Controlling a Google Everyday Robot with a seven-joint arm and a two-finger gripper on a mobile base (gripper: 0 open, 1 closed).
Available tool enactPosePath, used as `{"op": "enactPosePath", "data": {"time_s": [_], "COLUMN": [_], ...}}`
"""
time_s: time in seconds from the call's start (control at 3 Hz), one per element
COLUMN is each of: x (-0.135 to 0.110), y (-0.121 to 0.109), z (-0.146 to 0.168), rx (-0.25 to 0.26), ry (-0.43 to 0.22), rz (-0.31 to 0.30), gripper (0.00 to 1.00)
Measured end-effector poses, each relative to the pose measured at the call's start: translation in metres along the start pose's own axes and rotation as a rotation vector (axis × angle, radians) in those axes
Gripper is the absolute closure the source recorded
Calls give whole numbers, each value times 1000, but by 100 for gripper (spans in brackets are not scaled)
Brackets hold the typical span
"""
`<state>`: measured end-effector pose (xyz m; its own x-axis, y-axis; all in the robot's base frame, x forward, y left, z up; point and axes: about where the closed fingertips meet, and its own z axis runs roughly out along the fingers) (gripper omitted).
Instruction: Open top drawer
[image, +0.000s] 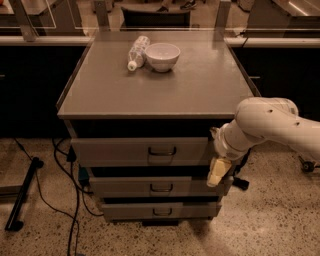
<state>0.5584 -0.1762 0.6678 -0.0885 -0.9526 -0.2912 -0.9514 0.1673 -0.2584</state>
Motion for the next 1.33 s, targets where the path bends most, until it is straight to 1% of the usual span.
{"op": "enactPosePath", "data": {"time_s": [0.33,0.67,1.33], "x": [-1,0,8], "y": [-10,-15,-15], "z": [6,15,28], "rx": [-18,-59,-151], "ry": [16,28,56], "rz": [-10,-12,10], "gripper": [0,0,0]}}
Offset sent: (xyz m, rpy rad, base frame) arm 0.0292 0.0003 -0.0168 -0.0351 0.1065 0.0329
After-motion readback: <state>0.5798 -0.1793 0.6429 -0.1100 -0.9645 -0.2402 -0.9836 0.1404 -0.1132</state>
